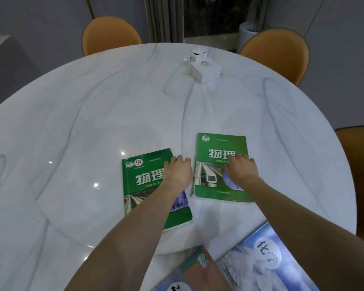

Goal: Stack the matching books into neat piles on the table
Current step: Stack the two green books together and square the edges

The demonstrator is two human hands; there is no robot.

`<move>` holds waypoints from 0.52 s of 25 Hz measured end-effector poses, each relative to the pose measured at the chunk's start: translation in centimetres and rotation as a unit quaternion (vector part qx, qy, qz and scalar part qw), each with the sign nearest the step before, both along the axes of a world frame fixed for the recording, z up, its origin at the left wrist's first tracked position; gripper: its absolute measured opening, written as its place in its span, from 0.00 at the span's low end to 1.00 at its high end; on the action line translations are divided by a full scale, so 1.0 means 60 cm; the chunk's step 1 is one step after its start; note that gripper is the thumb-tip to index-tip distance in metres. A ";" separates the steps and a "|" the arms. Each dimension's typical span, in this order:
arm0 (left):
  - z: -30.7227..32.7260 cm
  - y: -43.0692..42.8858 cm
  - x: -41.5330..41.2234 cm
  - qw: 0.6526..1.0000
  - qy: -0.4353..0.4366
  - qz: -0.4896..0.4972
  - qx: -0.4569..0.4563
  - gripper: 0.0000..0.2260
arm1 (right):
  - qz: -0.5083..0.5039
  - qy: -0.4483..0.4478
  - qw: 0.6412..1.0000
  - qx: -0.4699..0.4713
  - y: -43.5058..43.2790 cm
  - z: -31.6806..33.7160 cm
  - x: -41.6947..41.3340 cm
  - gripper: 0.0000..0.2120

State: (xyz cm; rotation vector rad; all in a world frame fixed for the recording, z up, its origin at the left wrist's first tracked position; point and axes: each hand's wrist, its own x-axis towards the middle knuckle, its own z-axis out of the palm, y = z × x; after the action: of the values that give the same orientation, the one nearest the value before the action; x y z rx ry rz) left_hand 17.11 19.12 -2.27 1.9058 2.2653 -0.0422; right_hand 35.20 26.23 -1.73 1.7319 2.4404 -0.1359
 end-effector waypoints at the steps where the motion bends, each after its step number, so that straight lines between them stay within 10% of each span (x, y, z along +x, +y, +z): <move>1: -0.005 0.008 0.010 1.000 0.005 -0.005 -0.002 0.14 | -0.007 -0.002 1.000 -0.002 0.006 -0.006 0.011 0.16; 13: -0.054 0.080 0.064 0.983 -0.139 0.116 0.020 0.16 | -0.128 0.137 0.982 -0.038 0.044 -0.065 0.068 0.21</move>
State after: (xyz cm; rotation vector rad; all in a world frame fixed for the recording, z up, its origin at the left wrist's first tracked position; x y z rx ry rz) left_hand 20.94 23.92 -5.51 1.5377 2.2879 0.2840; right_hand 39.27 28.86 -5.62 2.1076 2.3356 -0.5231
